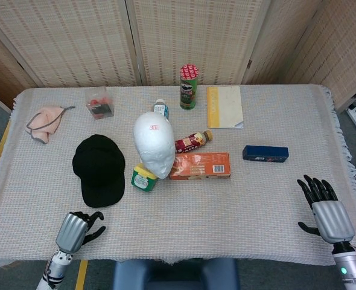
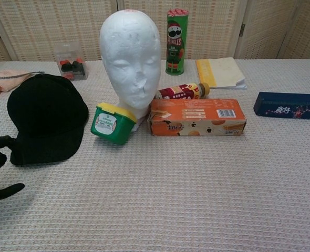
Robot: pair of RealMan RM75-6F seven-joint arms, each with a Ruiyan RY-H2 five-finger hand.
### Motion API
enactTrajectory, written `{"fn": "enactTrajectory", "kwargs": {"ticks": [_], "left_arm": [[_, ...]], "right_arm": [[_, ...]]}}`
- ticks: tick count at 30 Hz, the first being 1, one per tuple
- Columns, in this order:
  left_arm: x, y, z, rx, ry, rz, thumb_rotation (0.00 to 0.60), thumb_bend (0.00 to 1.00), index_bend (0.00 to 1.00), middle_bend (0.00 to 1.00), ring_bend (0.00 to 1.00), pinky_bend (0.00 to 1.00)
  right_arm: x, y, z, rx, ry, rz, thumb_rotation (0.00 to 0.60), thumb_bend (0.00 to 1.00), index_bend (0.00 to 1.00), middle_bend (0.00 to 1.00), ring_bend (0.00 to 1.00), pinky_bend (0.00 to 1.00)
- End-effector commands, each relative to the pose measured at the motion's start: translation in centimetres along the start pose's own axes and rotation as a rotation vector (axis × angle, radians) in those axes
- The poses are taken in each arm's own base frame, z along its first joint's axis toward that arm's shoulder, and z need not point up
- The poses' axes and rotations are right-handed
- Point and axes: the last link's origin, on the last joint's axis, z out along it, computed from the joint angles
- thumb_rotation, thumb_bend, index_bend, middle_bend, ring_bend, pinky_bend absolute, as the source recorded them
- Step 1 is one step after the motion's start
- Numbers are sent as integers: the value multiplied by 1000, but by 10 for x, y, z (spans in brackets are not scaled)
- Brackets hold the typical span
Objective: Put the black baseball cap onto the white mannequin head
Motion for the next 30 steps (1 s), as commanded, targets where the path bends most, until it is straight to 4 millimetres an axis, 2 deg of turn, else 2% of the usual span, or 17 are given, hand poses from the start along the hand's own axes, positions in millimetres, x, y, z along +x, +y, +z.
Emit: {"fn": "enactTrajectory", "kwargs": {"ticks": [1,8,14,21,30], "left_arm": [[-13,-1,11,8,-20,32,600,218,548,1000,1000,1000],[-26,-15,24,36,-69,121,600,218,508,1000,1000,1000],[-26,-25,34,68,-65,150,600,232,499,1000,1000,1000],[-29,-26,39,81,-66,154,600,240,495,1000,1000,1000],[-34,-27,45,111,-80,171,600,241,484,1000,1000,1000]], "right_arm": [[0,0,0,-1,-2,0,600,53,0,0,0,0],[-3,1,1,-6,-29,-8,600,53,0,0,0,0],[-3,2,2,-12,-35,-8,600,54,0,0,0,0],[-3,3,3,-18,-41,-9,600,53,0,0,0,0],[9,7,1,-31,1,14,600,54,0,0,0,0]]}}
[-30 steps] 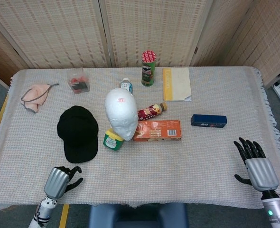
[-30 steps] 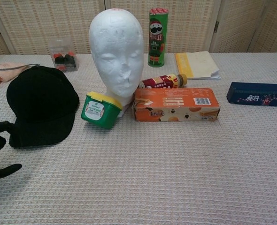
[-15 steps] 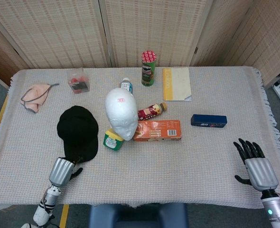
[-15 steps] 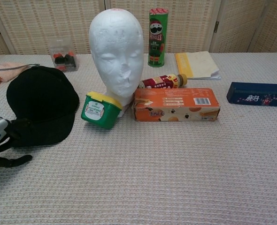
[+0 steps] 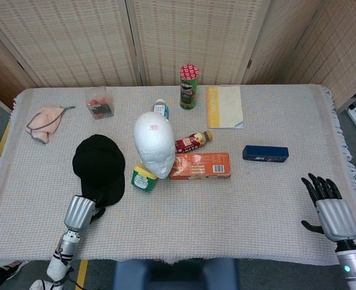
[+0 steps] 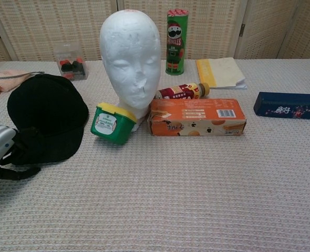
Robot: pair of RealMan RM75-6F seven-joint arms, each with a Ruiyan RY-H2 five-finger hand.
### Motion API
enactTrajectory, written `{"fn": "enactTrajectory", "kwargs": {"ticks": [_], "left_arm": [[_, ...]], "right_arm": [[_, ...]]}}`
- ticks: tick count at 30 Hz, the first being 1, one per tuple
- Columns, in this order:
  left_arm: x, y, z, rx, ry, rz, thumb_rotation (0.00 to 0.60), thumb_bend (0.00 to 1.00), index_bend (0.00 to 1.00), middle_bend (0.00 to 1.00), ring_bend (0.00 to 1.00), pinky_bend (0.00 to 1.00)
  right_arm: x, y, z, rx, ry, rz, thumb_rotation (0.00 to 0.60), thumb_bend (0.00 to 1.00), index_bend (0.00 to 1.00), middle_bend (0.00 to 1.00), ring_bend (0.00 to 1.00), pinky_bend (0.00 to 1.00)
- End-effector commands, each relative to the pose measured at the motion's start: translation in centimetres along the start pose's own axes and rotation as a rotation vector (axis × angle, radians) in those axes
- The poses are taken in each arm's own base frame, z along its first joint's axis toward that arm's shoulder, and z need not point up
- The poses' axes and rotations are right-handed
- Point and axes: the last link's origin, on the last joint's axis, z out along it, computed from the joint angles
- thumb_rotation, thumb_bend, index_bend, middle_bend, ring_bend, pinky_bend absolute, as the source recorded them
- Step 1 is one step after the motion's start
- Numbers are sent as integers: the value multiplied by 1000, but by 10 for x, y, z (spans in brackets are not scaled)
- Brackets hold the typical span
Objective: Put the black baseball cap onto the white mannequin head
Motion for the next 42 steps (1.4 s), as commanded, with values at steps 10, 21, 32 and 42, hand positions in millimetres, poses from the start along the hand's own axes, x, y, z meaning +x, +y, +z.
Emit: {"fn": "enactTrajectory", "kwargs": {"ticks": [10,21,32,42], "left_arm": [[-3,-6,8,27,-23,32,600,306,486,1000,1000,1000],[5,-15,15,60,24,15,600,409,594,1000,1000,1000],[44,-38,35,81,215,31,600,490,637,1000,1000,1000],[117,-57,81,47,568,54,600,501,639,1000,1000,1000]], "right_arm": [[4,2,-2,0,10,11,600,54,0,0,0,0],[3,0,-3,11,-5,11,600,54,0,0,0,0],[6,-1,-6,31,-22,31,600,53,0,0,0,0],[11,-3,-10,52,-25,58,600,54,0,0,0,0]]}}
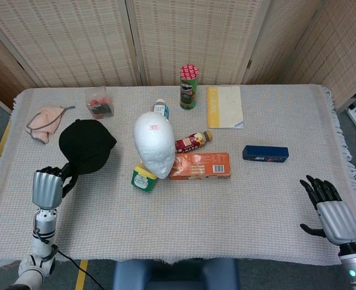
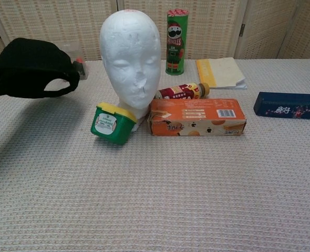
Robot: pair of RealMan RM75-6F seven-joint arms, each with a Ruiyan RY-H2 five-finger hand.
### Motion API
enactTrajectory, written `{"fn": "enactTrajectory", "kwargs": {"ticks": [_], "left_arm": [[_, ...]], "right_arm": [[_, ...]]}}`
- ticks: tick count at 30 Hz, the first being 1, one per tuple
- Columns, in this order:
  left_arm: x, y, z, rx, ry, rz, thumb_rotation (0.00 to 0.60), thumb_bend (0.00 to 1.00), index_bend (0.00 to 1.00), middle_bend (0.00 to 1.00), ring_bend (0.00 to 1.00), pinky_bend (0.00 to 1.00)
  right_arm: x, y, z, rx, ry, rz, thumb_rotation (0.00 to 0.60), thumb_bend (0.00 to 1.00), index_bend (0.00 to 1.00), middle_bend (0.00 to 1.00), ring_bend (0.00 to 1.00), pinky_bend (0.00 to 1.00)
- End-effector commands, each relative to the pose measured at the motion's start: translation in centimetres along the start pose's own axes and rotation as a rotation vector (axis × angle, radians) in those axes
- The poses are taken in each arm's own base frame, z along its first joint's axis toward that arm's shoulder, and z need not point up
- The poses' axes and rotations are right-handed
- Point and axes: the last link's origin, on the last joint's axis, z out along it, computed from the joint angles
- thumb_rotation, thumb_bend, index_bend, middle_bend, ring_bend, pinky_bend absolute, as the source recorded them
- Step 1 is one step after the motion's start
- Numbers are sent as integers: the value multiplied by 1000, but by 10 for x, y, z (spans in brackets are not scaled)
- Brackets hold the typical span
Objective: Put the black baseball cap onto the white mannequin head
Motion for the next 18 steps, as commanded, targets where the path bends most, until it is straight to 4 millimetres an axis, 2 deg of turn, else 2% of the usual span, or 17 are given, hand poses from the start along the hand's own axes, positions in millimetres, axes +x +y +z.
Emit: {"fn": "enactTrajectory", "kwargs": {"ticks": [1,6,11,14,18], "left_arm": [[16,-4,33,-10,135,-4,600,503,639,1000,1000,1000],[30,6,78,-47,255,-4,600,506,639,1000,1000,1000],[47,31,122,-80,344,-22,600,507,640,1000,1000,1000],[53,54,133,-122,354,-37,600,507,640,1000,1000,1000],[54,89,131,-177,331,-58,600,507,642,1000,1000,1000]], "right_arm": [[1,-1,-1,7,-1,6,600,53,0,0,0,0],[3,-2,-4,16,-1,18,600,53,0,0,0,0],[7,-2,-6,20,6,30,600,54,0,0,0,0],[10,-1,-7,19,13,38,600,53,0,0,0,0],[12,1,-7,18,17,47,600,53,0,0,0,0]]}}
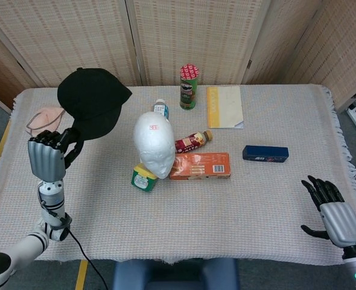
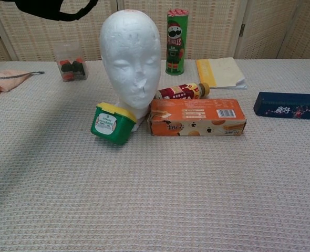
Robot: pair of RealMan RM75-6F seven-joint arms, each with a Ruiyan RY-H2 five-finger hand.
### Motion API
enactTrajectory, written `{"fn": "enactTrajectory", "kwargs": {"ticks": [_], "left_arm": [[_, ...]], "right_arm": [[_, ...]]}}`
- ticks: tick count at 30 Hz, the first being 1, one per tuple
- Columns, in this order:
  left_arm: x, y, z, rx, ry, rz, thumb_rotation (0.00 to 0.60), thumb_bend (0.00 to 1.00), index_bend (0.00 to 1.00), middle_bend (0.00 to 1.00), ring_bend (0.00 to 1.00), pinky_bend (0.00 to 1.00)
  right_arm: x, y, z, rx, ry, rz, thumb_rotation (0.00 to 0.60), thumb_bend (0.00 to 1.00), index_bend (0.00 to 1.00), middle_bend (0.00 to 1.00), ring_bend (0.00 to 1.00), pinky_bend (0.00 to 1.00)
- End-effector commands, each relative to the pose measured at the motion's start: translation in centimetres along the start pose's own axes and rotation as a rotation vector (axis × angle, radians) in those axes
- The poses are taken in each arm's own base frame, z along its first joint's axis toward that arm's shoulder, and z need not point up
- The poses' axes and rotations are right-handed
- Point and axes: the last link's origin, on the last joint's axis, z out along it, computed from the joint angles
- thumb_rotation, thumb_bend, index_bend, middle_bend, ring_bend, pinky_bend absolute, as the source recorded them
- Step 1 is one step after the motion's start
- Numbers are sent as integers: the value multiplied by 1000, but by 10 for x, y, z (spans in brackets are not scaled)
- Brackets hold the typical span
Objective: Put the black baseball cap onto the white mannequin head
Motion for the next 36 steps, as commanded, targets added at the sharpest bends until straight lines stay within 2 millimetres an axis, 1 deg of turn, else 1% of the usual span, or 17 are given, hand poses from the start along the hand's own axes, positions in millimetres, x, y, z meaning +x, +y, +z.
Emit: {"fn": "enactTrajectory", "kwargs": {"ticks": [1,4,7,11,19,25,28,30,32,33,34,35,36], "left_arm": [[1,40,17,-96,3,-18,600,506,643,1000,1000,1000],[-4,71,14,-156,-18,-37,600,506,645,1000,1000,1000],[-8,93,9,-182,-33,-56,600,508,646,1000,1000,1000],[-16,109,-7,-208,-87,-73,600,513,647,1000,1000,1000],[-28,125,-50,-258,-188,-93,600,522,647,1000,1000,1000],[-31,125,-65,-267,-222,-98,600,514,643,1000,1000,1000],[-32,120,-70,-261,-235,-97,600,500,617,1000,1000,1000],[-32,115,-73,-252,-247,-81,600,441,537,1000,1000,1000],[-30,111,-77,-252,-261,-59,600,311,309,978,992,1000],[-29,111,-78,-252,-264,-57,600,286,256,958,982,1000],[-28,110,-79,-249,-269,-51,600,237,161,881,939,999],[-26,106,-84,-234,-294,-39,600,193,88,766,867,983],[-23,97,-95,-189,-353,-25,600,147,28,596,741,931]], "right_arm": [[2,1,0,0,1,6,600,54,0,0,0,0],[4,2,0,2,2,17,600,54,0,0,0,0],[7,4,-1,0,9,27,600,53,0,0,0,0],[12,7,-2,-7,18,39,600,52,0,0,0,0],[16,8,-3,0,29,50,600,54,0,0,0,0],[17,7,-5,7,33,50,600,53,0,0,0,0],[16,7,-5,9,30,45,600,54,0,0,0,0],[15,6,-5,10,27,41,600,53,0,0,0,0],[15,6,-5,10,26,39,600,53,0,0,0,0],[15,6,-5,9,26,38,600,53,0,0,0,0],[15,6,-5,9,26,37,600,53,0,0,0,0],[14,6,-5,8,26,36,600,53,0,0,0,0],[14,6,-5,7,27,35,600,54,0,0,0,0]]}}
